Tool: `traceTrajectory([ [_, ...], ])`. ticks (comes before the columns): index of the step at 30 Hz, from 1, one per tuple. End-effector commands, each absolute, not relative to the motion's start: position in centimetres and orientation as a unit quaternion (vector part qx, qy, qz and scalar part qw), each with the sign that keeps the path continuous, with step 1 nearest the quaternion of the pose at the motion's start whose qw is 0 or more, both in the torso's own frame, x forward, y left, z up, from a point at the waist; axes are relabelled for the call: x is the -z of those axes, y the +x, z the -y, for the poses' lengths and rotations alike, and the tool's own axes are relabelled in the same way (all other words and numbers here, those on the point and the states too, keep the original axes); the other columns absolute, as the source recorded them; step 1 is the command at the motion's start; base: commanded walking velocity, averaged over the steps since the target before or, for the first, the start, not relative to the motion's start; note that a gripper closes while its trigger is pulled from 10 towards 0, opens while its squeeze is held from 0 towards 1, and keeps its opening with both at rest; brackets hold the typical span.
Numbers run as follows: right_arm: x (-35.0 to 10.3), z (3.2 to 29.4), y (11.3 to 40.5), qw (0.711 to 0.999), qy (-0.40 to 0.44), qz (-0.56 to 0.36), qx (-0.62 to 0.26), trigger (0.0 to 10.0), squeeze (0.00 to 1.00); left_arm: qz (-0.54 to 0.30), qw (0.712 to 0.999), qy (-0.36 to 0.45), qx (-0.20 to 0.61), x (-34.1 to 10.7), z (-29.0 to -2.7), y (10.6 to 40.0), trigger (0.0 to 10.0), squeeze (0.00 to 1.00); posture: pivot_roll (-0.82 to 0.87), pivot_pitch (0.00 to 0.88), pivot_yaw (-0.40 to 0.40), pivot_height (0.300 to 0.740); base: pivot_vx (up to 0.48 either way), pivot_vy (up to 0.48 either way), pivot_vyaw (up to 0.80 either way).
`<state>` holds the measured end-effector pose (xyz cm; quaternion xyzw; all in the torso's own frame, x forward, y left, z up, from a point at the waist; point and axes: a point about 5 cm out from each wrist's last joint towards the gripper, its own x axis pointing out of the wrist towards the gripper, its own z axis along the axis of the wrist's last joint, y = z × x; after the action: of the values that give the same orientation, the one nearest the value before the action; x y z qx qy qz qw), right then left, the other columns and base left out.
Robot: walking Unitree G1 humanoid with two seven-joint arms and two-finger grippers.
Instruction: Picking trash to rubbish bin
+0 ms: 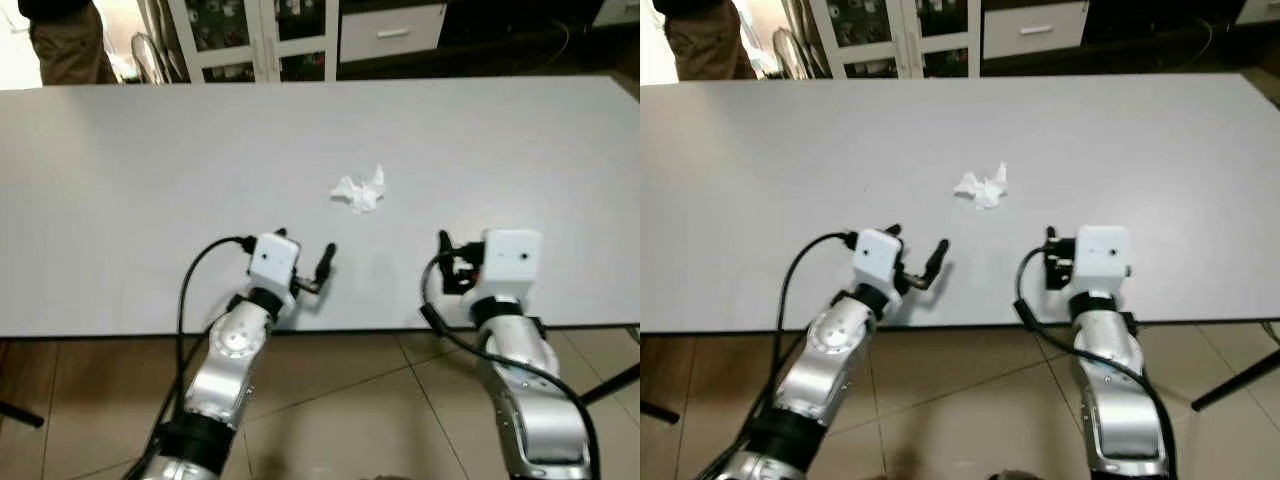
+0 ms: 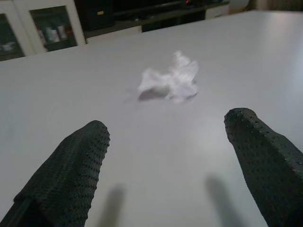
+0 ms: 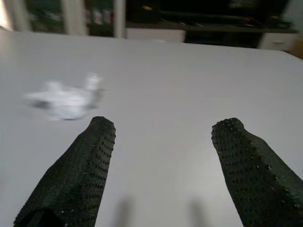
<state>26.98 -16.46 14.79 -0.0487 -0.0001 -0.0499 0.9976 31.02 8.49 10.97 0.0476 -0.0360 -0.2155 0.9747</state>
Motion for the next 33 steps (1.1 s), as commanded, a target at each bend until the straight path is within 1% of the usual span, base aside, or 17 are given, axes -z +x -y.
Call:
traceTrajectory([
  [1, -15.1, 16.0, 27.2, 0.998, -0.045, 0.01, 0.045, 10.0, 0.0, 0.04, 0.975, 0.06, 0.209, -11.3, -9.2, 31.1, 10.0, 0.0, -0.09, 0.112, 0.025, 0.74, 0.48, 0.0, 0.0],
  [7, -15.0, 15.7, 27.2, 0.998, -0.043, 0.012, 0.044, 10.0, 0.0, 0.039, 0.977, 0.06, 0.202, -11.3, -9.6, 31.3, 10.0, 0.0, -0.08, 0.105, 0.026, 0.74, 0.429, 0.0, 0.0],
  [12, -15.0, 15.7, 27.2, 0.998, -0.039, 0.008, 0.045, 10.0, 0.0, 0.044, 0.977, 0.05, 0.203, -11.5, -9.6, 31.2, 10.0, 0.0, -0.08, 0.104, 0.026, 0.74, 0.0, 0.0, 0.0],
  [13, -14.9, 15.7, 27.3, 0.998, -0.024, 0.0, 0.051, 10.0, 0.0, 0.042, 0.977, 0.05, 0.205, -11.5, -9.6, 31.2, 10.0, 0.0, -0.08, 0.104, 0.026, 0.74, 0.0, 0.0, 0.0],
  [18, -14.7, 16.1, 27.7, 0.997, -0.004, -0.021, 0.073, 10.0, 0.0, 0.041, 0.977, 0.049, 0.205, -11.6, -9.5, 31.1, 10.0, 0.0, -0.08, 0.103, 0.03, 0.74, 0.0, 0.0, 0.0],
  [22, -14.7, 16.2, 27.9, 0.996, -0.024, -0.019, 0.089, 10.0, 0.0, 0.044, 0.976, 0.052, 0.205, -11.8, -9.6, 31.1, 10.0, 0.0, -0.08, 0.103, 0.03, 0.74, 0.0, 0.0, 0.0],
  [24, -14.7, 16.2, 28.0, 0.995, -0.025, -0.019, 0.09, 10.0, 0.0, 0.044, 0.976, 0.052, 0.205, -11.8, -9.6, 31.0, 10.0, 0.0, -0.07, 0.102, 0.031, 0.74, 0.0, 0.0, 0.0],
  [28, -14.8, 16.0, 28.3, 0.995, 0.006, -0.02, 0.094, 10.0, 0.0, 0.046, 0.976, 0.052, 0.206, -12.1, -9.5, 30.8, 10.0, 0.0, -0.07, 0.105, 0.033, 0.74, 0.0, 0.0, 0.0],
  [33, -14.8, 15.9, 28.7, 0.996, -0.009, -0.015, 0.09, 10.0, 0.0, 0.046, 0.976, 0.052, 0.205, -12.2, -9.6, 30.7, 10.0, 0.0, -0.06, 0.106, 0.034, 0.74, 0.0, 0.0, 0.0],
])
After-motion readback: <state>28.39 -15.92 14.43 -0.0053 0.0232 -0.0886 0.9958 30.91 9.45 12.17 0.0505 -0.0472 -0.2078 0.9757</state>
